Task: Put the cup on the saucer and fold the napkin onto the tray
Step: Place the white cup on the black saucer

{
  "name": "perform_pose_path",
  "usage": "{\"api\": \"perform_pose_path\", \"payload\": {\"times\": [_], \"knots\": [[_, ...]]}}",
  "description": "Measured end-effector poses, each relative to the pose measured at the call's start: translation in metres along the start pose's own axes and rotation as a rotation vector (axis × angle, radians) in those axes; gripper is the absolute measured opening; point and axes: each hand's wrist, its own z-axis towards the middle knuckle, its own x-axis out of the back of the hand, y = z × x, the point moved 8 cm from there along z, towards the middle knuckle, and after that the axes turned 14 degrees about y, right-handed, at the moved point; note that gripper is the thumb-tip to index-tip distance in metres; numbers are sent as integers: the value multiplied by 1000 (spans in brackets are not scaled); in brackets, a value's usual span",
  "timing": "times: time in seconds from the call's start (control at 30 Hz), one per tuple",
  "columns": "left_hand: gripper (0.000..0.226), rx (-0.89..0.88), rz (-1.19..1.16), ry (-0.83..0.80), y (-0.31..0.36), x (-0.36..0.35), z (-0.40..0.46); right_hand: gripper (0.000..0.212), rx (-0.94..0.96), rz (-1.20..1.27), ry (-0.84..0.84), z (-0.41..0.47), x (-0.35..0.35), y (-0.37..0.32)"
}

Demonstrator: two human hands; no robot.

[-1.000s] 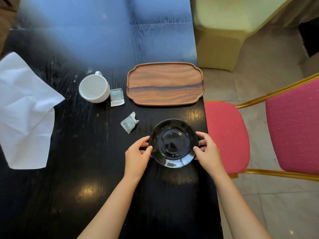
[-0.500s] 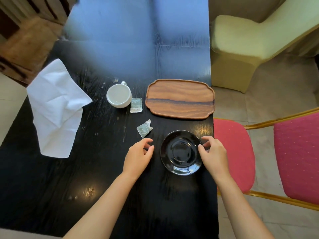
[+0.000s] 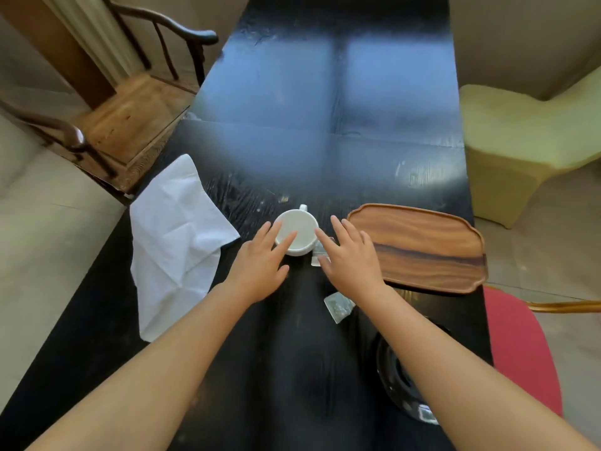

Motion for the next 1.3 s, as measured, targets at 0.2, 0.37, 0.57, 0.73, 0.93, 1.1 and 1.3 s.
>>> {"api": "perform_pose_path", "payload": {"times": [0.2,0.37,0.57,0.73,0.93,1.1,1.3], "knots": [[60,-129,46,-117,-10,-32,8,50,14,0,19,12,-29,-10],[52,-109,-33,-5,-5,-24,-13,40,7,129,130,-2,-15,-22],[29,-161,-90,206,9,-4,-48,28,-17,288,154,-29,-13,-37],[9,-178,-259,279,5,3,-40,16,-183,398,234,-29,-11,-34],[4,-268,-341,250,14,0,-68,13,-292,549,270,-56,-2,-32],[1,-364,-375,394,37,25,-84,38,-663,818,238,-89,9,-7],[8,-498,-380,507,91,50,-91,30,-1001,1193,107,-127,27,29]]}}
